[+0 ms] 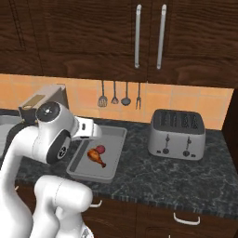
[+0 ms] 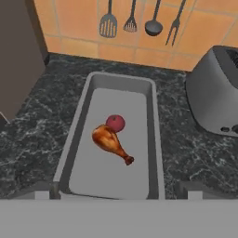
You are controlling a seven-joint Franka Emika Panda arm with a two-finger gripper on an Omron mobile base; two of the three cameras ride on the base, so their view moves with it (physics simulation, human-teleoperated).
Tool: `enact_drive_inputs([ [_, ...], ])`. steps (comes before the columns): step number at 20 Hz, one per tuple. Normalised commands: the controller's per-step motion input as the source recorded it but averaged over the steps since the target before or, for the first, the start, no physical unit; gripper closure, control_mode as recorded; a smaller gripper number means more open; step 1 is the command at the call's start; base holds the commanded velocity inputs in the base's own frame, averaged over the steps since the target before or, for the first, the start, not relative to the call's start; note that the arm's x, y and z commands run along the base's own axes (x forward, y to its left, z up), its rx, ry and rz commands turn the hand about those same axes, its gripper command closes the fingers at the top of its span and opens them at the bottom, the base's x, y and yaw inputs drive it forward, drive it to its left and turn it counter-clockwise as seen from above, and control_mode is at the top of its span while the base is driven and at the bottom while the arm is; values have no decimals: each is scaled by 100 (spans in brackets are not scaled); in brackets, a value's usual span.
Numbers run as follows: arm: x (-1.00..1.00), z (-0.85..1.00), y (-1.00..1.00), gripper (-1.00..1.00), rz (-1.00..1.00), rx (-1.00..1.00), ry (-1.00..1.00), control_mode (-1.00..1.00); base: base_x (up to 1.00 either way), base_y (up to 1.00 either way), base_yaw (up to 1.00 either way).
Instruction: Place one tomato and one chicken drumstick in each tupperware on the nearby counter, to pack two identical lunches.
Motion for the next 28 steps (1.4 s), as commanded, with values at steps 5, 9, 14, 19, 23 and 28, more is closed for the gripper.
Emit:
enact_drive_inputs([
  [5,-62,0,34,-100,-9,0,-8,-100,0,0,0],
  [9,-25,-1,9,-100,-1,0,-3,100,-75,11,-7],
  [14,0,0,0,-100,0,0,0,100,-98,-78,-24],
  [19,0,0,0,-100,0,0,0,100,-49,-100,-23],
  [23,0,0,0,-100,0,0,0,100,-14,-100,-7],
  [28,0,0,0,-100,0,0,0,100,0,-100,-1],
])
